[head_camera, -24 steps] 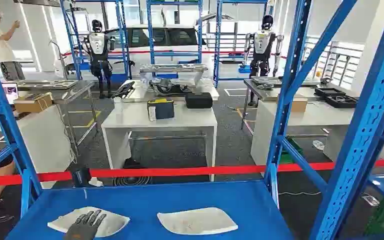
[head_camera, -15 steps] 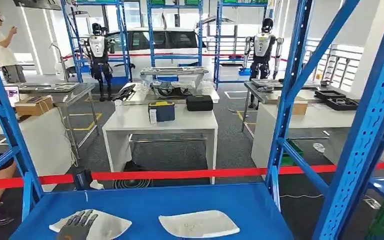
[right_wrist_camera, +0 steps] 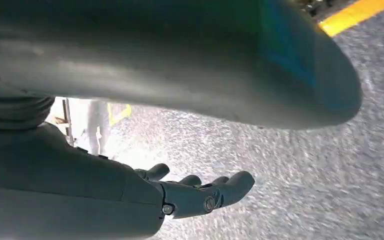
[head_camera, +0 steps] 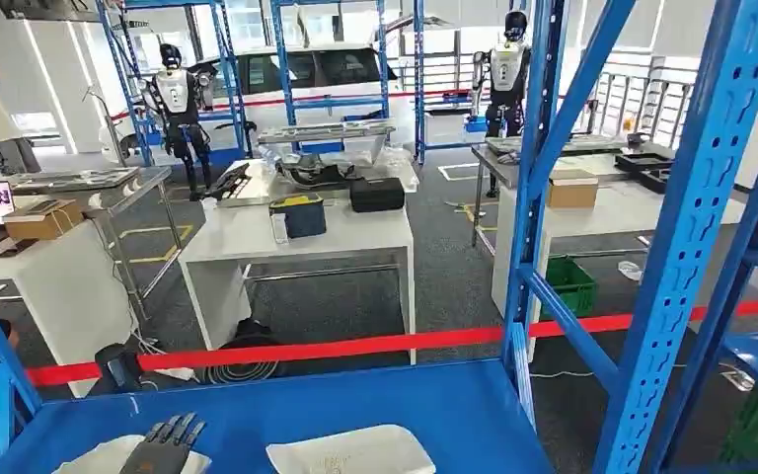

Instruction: Take the parts from the cabinet and place them on the table.

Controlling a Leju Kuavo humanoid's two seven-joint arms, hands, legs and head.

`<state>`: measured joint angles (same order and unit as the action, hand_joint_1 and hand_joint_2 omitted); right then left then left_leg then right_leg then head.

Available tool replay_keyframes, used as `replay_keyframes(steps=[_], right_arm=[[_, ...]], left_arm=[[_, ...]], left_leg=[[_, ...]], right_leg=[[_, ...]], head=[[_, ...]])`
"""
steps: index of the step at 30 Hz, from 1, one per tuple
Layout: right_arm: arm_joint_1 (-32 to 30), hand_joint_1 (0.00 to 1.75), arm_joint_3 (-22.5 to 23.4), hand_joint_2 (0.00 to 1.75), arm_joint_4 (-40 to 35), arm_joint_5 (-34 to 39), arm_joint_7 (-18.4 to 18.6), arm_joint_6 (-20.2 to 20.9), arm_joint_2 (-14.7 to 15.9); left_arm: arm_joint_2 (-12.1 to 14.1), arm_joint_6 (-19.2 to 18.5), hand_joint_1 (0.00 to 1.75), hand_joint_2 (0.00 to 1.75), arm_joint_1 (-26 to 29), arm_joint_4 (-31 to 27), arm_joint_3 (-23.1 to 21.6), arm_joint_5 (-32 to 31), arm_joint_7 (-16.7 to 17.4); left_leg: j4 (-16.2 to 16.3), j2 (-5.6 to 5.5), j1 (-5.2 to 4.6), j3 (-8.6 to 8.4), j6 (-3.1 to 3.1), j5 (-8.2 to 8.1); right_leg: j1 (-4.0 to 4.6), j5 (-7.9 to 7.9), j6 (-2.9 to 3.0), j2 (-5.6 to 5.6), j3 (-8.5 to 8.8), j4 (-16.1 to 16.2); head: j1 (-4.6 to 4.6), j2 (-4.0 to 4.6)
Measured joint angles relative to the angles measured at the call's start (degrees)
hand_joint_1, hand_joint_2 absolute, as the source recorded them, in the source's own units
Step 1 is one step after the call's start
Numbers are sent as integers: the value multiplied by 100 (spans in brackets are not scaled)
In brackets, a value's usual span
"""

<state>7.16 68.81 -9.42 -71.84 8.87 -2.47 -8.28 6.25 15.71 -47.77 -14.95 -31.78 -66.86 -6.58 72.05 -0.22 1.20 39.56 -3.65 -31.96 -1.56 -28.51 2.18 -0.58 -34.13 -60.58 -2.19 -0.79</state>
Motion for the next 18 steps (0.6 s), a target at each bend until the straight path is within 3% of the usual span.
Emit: replay_keyframes(steps=[1,2,3,4,6,8,9,10,11,18], right_arm=[[0,0,0,0,2,-2,0,4,0],[-3,0,0,0,2,-7,0,11,0],[-8,0,2,0,2,-9,2,11,0],[-10,0,2,0,2,-11,2,13,-2],[-5,0,2,0,2,-13,2,26,-6],[2,0,0,0,4,-15,2,28,-22],[4,0,0,0,4,-13,2,28,-20],[-1,0,2,0,4,-15,4,28,-20],[2,0,2,0,4,-13,7,28,-15],[37,0,0,0,2,-15,7,26,2]], left_arm=[[0,-22,0,175,16,7,0,2,-31],[0,-50,0,175,35,9,0,7,-57],[0,-90,0,175,51,11,0,18,-72],[2,-120,0,175,52,11,4,22,-83],[20,-146,0,175,39,11,11,22,-103],[28,-157,0,175,17,17,13,22,-114],[28,-181,0,175,18,15,13,22,-105],[33,-195,0,175,27,17,13,22,-89],[33,-203,0,175,25,20,13,15,-61],[28,-297,0,175,16,20,13,-61,90]], left_leg=[[280,0,-9,235,17,-156],[332,-1,-25,355,54,-136],[156,-2,-49,356,102,55],[-197,-3,-84,266,163,355],[-1222,-2,-207,-62,331,1026],[-1326,-11,-244,-143,387,734],[-1318,-8,-246,-171,398,883],[-1347,-19,-242,-209,372,910],[-1379,-22,-215,-220,266,922],[-1386,-38,-218,-244,339,868]], right_leg=[[30,-40,29,-4,42,2],[59,-79,45,-10,89,2],[83,-122,52,-15,148,4],[103,-159,55,-21,197,6],[113,-224,50,-29,284,17],[103,-246,0,-43,269,42],[97,-268,-35,-39,277,43],[112,-285,-39,-38,312,50],[129,-256,-13,-32,329,76],[131,-289,-45,-24,419,206]], head=[[4,0],[0,0],[6,0],[0,0],[0,0],[-9,0],[4,0],[-2,0],[4,0],[9,0]])
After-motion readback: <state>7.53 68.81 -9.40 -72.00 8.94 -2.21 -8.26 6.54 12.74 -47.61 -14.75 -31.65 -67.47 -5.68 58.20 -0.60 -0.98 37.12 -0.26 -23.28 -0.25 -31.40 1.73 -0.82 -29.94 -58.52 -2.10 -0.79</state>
